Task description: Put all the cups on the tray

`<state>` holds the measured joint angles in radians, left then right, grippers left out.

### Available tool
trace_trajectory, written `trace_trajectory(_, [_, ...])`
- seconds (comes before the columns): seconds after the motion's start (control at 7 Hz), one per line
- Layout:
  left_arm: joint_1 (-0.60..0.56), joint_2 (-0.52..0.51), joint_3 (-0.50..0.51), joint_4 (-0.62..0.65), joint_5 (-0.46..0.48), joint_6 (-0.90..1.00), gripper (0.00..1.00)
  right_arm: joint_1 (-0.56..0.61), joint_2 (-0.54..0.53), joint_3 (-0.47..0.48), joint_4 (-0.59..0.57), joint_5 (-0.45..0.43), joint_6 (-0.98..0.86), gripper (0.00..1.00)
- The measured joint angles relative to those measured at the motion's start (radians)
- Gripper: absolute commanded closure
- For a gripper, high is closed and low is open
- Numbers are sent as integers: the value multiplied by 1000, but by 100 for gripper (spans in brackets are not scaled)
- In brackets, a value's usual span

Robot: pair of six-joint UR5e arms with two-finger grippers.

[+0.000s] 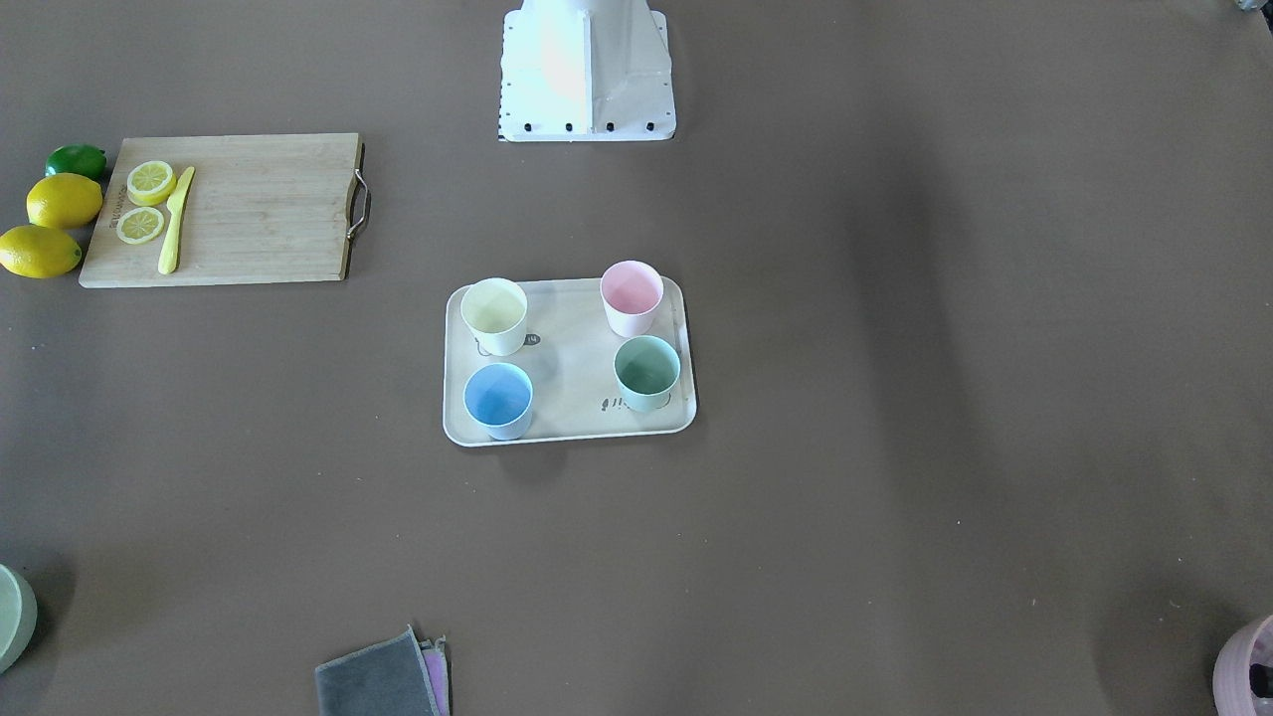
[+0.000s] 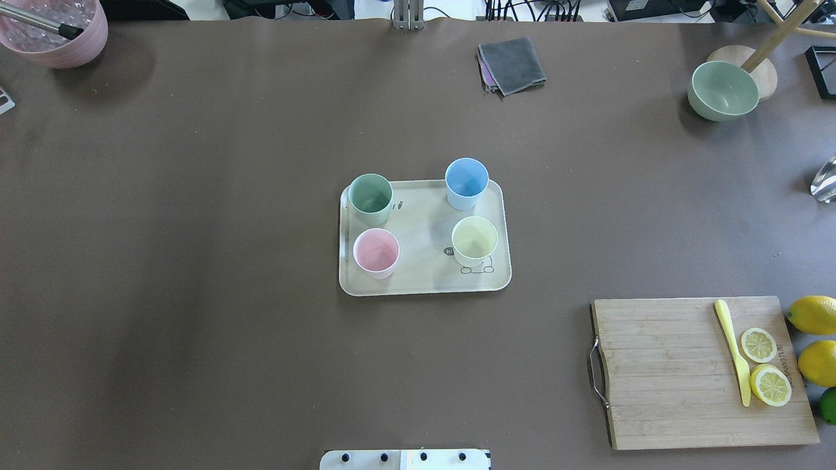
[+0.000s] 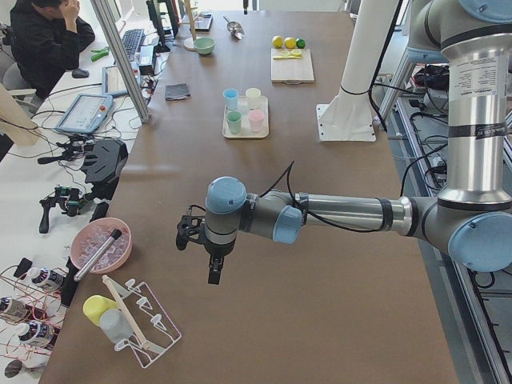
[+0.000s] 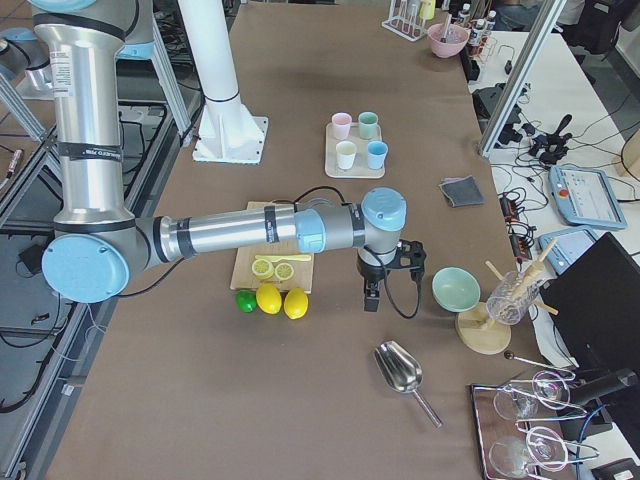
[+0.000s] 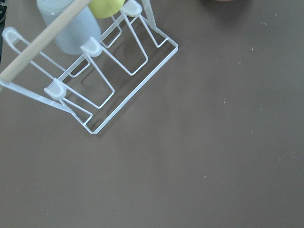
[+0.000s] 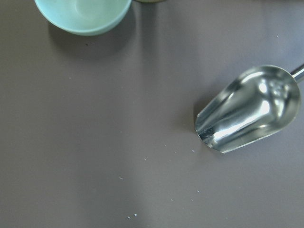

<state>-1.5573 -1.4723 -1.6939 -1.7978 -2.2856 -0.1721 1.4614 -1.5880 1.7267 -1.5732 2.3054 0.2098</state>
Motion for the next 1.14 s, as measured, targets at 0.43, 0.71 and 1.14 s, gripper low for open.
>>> trace_trajectory(0.43, [-5,16,-9,4,-52,-5,2,56,-77,-4,2,1,-98,0])
trace_trajectory(0.71, [-5,16,-10,8,-54,-6,2,59,-75,-1,2,19,-103,0])
trace_trajectory(1.14, [-6,17,-9,9,-51,-6,2,59,-65,2,1,37,-95,0])
